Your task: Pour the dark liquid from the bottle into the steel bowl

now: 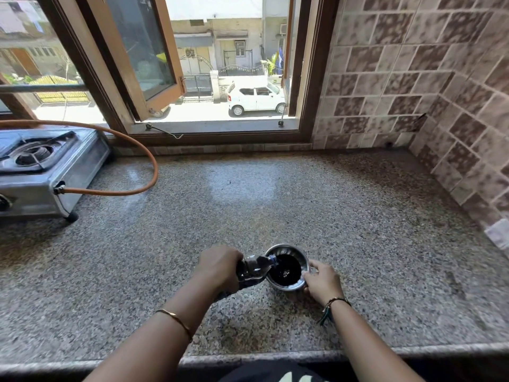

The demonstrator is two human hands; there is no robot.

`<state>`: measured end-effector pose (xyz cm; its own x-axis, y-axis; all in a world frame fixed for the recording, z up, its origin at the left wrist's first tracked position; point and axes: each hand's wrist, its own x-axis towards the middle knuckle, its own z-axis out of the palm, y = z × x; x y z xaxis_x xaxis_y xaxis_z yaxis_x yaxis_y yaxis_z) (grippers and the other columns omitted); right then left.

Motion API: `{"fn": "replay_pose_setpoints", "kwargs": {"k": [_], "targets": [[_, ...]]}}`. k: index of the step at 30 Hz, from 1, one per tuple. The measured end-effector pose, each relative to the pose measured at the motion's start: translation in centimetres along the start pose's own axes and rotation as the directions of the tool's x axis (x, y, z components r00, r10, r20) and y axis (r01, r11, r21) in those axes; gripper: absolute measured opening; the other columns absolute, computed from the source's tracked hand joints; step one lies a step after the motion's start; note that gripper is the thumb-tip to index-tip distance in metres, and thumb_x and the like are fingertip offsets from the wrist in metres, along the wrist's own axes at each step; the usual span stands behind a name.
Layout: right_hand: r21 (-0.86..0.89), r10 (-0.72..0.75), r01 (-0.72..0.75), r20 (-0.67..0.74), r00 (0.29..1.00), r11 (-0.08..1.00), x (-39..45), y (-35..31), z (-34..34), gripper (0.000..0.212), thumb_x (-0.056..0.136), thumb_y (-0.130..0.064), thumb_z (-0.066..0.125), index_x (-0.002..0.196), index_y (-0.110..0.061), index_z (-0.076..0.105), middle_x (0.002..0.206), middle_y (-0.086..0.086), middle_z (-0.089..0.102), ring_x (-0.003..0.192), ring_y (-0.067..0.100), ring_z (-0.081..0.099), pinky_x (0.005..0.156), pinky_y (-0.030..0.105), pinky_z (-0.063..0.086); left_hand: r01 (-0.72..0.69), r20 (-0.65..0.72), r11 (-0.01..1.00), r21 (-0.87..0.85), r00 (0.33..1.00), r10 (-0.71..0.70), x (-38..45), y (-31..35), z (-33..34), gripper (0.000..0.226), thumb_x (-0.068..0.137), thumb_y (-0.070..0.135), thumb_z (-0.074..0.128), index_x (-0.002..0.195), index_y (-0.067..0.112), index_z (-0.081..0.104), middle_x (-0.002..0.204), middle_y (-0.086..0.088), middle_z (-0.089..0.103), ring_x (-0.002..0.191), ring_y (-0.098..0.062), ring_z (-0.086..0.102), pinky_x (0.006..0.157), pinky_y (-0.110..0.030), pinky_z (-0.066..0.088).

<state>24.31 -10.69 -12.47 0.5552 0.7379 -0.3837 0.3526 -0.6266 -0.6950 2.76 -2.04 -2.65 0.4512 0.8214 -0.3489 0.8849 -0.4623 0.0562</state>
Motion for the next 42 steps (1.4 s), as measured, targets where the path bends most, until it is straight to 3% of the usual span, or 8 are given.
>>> {"fn": "replay_pose_setpoints", "kwargs": {"k": [25,30,35,42], "targets": [[0.009,0.007,-0.007,-0.013,1.000,1.000,-0.10,0.00,0.08,0.038,0.082,-0.019,0.065,0.119,-0.019,0.064,0.097,0.014,0.075,0.076,0.030,0.072,0.079,0.042,0.060,0.019,0.050,1.000,0.021,0.999,-0.020,-0.29,0.23,-0.84,0.044,0.059,0.027,0.080,0.102,0.026,0.069,0.095,0.002,0.073,0.090,-0.021,0.068,0.069,-0.029,0.049],[0.010,-0.001,0.001,-0.009,1.000,1.000,0.08,0.22,0.14,0.033,0.080,-0.019,0.066,0.112,-0.021,0.069,0.096,0.012,0.076,0.080,0.031,0.072,0.081,0.045,0.059,0.018,0.028,0.999,0.027,0.999,-0.019,-0.34,0.18,-0.78,0.042,0.064,0.027,0.076,0.105,0.025,0.069,0.098,0.000,0.073,0.093,-0.023,0.068,0.073,-0.029,0.050],[-0.007,-0.009,0.009,-0.007,1.000,1.000,0.00,0.17,0.07,0.030,0.080,-0.019,0.065,0.110,-0.021,0.069,0.094,0.011,0.076,0.078,0.031,0.072,0.080,0.042,0.059,0.022,0.027,0.999,0.030,0.999,-0.023,-0.36,0.22,-0.87,0.041,0.064,0.027,0.077,0.105,0.024,0.069,0.099,-0.001,0.072,0.094,-0.023,0.067,0.067,-0.028,0.043],[-0.002,-0.018,0.018,-0.004,1.000,1.000,-0.11,0.10,-0.05,0.029,0.082,-0.019,0.065,0.111,-0.020,0.069,0.093,0.011,0.075,0.078,0.030,0.072,0.082,0.043,0.059,0.026,0.042,0.999,0.027,0.999,-0.027,-0.20,0.20,-0.82,0.043,0.063,0.027,0.078,0.106,0.026,0.069,0.098,0.000,0.073,0.092,-0.022,0.067,0.073,-0.029,0.050]]}}
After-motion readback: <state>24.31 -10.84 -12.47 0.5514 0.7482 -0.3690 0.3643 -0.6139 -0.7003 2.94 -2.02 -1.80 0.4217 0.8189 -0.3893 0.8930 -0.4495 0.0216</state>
